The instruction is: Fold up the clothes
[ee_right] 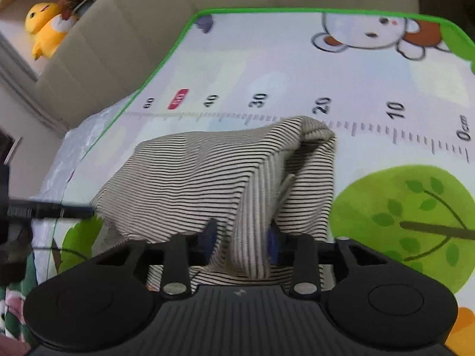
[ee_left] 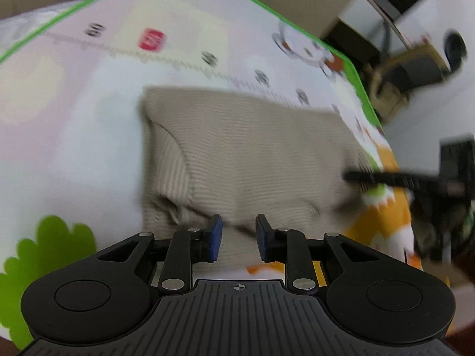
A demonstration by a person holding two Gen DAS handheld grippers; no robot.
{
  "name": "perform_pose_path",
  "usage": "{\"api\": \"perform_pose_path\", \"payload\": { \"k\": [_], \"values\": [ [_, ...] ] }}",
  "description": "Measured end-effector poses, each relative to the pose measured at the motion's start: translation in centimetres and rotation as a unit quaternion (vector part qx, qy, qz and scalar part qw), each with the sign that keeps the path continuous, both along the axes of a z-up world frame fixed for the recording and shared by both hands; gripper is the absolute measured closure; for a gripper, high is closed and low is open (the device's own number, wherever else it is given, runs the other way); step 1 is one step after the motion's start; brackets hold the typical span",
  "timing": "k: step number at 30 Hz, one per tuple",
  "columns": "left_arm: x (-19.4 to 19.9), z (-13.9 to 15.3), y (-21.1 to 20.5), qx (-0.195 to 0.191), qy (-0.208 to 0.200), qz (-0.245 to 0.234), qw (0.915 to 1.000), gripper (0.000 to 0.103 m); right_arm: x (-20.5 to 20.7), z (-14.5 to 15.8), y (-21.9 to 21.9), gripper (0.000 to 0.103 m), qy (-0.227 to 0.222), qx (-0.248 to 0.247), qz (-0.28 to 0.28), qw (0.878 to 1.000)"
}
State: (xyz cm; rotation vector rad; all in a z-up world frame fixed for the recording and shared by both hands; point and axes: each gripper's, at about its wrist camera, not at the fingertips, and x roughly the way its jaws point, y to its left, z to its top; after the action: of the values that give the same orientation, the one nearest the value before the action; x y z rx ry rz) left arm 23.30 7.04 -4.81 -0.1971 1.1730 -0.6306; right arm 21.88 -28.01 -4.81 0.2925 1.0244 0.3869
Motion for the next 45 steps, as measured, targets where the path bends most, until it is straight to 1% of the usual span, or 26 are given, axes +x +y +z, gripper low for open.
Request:
{"api": "perform_pose_path", "payload": {
  "k": [1, 2, 4, 6, 8, 10, 11, 12, 13, 14, 15, 18, 21, 24, 27, 29, 31, 33, 35, 36, 38, 40, 41, 42, 44, 45],
  "values": [
    [0.5, 0.1, 0.5, -0.003, -0.002, 0.017, 0.9998, 0.058, 0.0, 0.0, 0.3, 0.05, -0.001, -0.003, 0.003, 1.0],
    [0.9, 0.1, 0.9, -0.004, -0.005, 0.032, 0.9995, 0.046, -0.1, 0.0, 0.5, 0.048, -0.002, -0.007, 0.005, 1.0],
    [1.8, -0.1, 1.1, 0.003, -0.014, 0.05, 0.9987, 0.041, 0.2, -0.6, 0.9, 0.045, 0.0, -0.018, 0.004, 1.0],
    [2.5, -0.4, 0.8, 0.014, -0.022, 0.058, 0.998, 0.026, 0.8, -1.6, 1.3, 0.038, 0.006, -0.018, 0.0, 1.0],
    [3.2, -0.9, 0.1, 0.024, -0.025, 0.054, 0.9979, 0.024, 1.2, -2.6, 1.9, 0.036, 0.012, -0.025, 0.005, 1.0],
    [3.8, -1.6, -0.8, 0.033, -0.023, 0.044, 0.9982, 0.024, 1.7, -3.5, 2.6, 0.04, 0.017, -0.033, 0.01, 0.999],
    [4.1, -1.9, -1.2, 0.037, -0.021, 0.039, 0.9983, 0.025, 1.9, -3.5, 2.9, 0.052, 0.011, -0.048, 0.02, 0.999],
    [4.3, -2.3, -1.6, 0.043, -0.02, 0.034, 0.9983, 0.032, 2.1, -3.5, 3.3, 0.06, 0.005, -0.062, 0.031, 0.998],
    [4.5, -2.7, -2.0, 0.049, -0.019, 0.03, 0.9982, 0.039, 2.1, -3.1, 3.2, 0.075, -0.001, -0.064, 0.035, 0.997],
    [4.6, -2.8, -2.2, 0.058, -0.021, 0.029, 0.9977, 0.052, 2.2, -2.6, 3.1, 0.08, -0.008, -0.065, 0.04, 0.997],
    [4.4, -2.8, -2.3, 0.064, -0.028, 0.029, 0.9971, 0.063, 2.1, -1.9, 2.7, 0.081, -0.014, -0.053, 0.041, 0.998],
    [3.4, -1.5, -1.6, 0.054, -0.054, 0.02, 0.9969, 0.077, 1.4, 0.6, 1.8, 0.083, -0.033, -0.021, 0.048, 0.998],
    [2.0, 0.3, -0.7, 0.027, -0.057, 0.004, 0.998, 0.08, 0.2, 2.4, 1.3, 0.084, -0.043, 0.002, 0.057, 0.997],
    [0.4, 1.2, 0.2, 0.007, -0.043, -0.017, 0.9989, 0.08, -0.4, 1.9, 1.2, 0.084, -0.032, -0.005, 0.059, 0.998],
    [-0.8, 0.5, 0.4, 0.019, -0.032, -0.034, 0.9987, 0.08, -0.2, -0.9, 0.8, 0.084, 0.005, -0.031, 0.044, 0.999],
    [-0.8, -0.7, 0.6, 0.041, -0.025, -0.031, 0.9983, 0.08, 0.1, -3.1, 0.5, 0.081, 0.033, -0.049, 0.035, 0.998],
    [-0.1, -2.2, 1.2, 0.052, 0.001, -0.014, 0.9985, 0.08, 0.2, -4.1, 0.0, 0.08, 0.046, -0.035, 0.019, 0.998],
    [0.4, -3.4, 1.9, 0.047, 0.03, 0.001, 0.9984, 0.078, 0.3, -3.8, -0.3, 0.077, 0.049, -0.025, 0.008, 0.998],
    [0.5, -3.5, 2.3, 0.029, 0.037, 0.005, 0.9989, 0.078, 0.3, -3.3, -0.3, 0.07, 0.043, -0.02, 0.004, 0.999],
    [0.6, -3.4, 2.6, 0.018, 0.039, 0.007, 0.999, 0.073, 0.2, -3.0, -0.4, 0.066, 0.041, -0.011, 0.001, 0.999],
    [1.1, -2.7, 3.3, -0.015, 0.033, 0.015, 0.9992, 0.063, 0.4, -2.5, -0.8, 0.05, 0.041, 0.016, -0.011, 0.999],
    [1.6, -2.5, 3.6, -0.031, 0.034, 0.02, 0.9987, 0.05, 0.7, -2.7, -1.0, 0.049, 0.045, 0.03, -0.02, 0.998],
    [1.8, -2.4, 3.6, -0.034, 0.034, 0.021, 0.9986, 0.041, 0.8, -3.0, -0.7, 0.049, 0.046, 0.025, -0.02, 0.998],
    [2.0, -2.4, 3.5, -0.037, 0.035, 0.023, 0.9984, 0.037, 1.0, -3.3, -0.5, 0.049, 0.046, 0.02, -0.021, 0.999],
    [2.2, -2.9, 2.7, -0.032, 0.038, 0.018, 0.9986, 0.037, 1.2, -3.6, 0.3, 0.051, 0.041, 0.003, -0.009, 0.999],
    [2.3, -3.3, 2.2, -0.025, 0.038, 0.014, 0.9989, 0.04, 1.2, -3.5, 0.9, 0.056, 0.035, -0.009, 0.003, 0.999]
  ]
}}
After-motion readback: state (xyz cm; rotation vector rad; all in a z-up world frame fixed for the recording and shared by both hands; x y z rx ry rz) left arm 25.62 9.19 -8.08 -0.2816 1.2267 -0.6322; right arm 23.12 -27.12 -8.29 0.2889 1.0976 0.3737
